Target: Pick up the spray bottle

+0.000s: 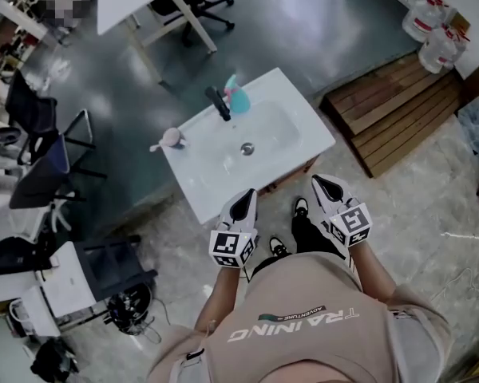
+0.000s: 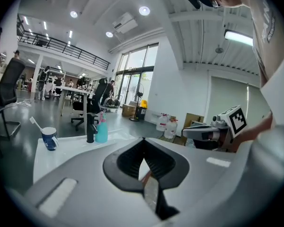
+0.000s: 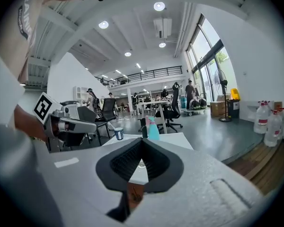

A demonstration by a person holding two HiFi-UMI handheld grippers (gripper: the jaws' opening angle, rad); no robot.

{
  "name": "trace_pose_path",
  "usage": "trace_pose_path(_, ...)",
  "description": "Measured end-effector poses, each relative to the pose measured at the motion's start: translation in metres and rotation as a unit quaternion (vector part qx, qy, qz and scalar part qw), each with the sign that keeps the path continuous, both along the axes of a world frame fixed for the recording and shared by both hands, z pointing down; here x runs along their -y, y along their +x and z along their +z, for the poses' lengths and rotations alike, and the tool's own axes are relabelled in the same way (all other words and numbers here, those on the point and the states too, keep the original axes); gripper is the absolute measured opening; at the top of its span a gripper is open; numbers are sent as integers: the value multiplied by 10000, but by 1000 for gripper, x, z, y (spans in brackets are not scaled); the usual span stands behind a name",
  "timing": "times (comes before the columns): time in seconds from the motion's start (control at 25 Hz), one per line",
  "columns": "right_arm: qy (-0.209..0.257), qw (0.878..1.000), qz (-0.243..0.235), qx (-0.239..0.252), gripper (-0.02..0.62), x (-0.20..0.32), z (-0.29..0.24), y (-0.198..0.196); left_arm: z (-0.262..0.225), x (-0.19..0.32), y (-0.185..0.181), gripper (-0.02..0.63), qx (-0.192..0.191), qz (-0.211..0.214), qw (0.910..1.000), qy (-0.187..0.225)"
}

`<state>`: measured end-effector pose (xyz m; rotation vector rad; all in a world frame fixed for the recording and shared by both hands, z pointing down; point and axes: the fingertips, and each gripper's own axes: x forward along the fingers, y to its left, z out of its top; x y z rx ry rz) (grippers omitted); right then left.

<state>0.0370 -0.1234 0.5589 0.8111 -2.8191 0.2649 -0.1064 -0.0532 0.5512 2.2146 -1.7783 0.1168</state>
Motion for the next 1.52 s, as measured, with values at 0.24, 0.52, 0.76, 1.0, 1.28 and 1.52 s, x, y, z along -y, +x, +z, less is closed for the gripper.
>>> trace_pose_path(0.24, 75, 9986, -268, 448, 2, 71, -19, -28, -23, 51, -18, 14, 220, -326, 9992, -30)
trace_pose_path(0.52, 96, 9952, -874, 433, 2, 114, -14, -50, -37, 101, -26, 14, 369, -747, 9965, 51)
trace_pose_path(0.76, 67, 9898, -1404, 220, 2, 140, -14, -71, -35, 113, -31, 14, 227, -1103, 9935, -151)
trace_pose_path(1.0, 84, 9841, -1774, -5, 2, 146, -6, -101, -29, 108, -57, 14, 155, -1463, 9888, -241)
trace_pose_path(1.28, 256, 9824, -1845, -149, 2, 140, -11, -130, -17, 122, -89, 14, 19, -1283, 9914, -245)
trace_pose_path(1.52, 349, 9879, -1481, -282, 2, 156, -21, -147, -36, 149, -108, 14, 67, -835, 9964, 94)
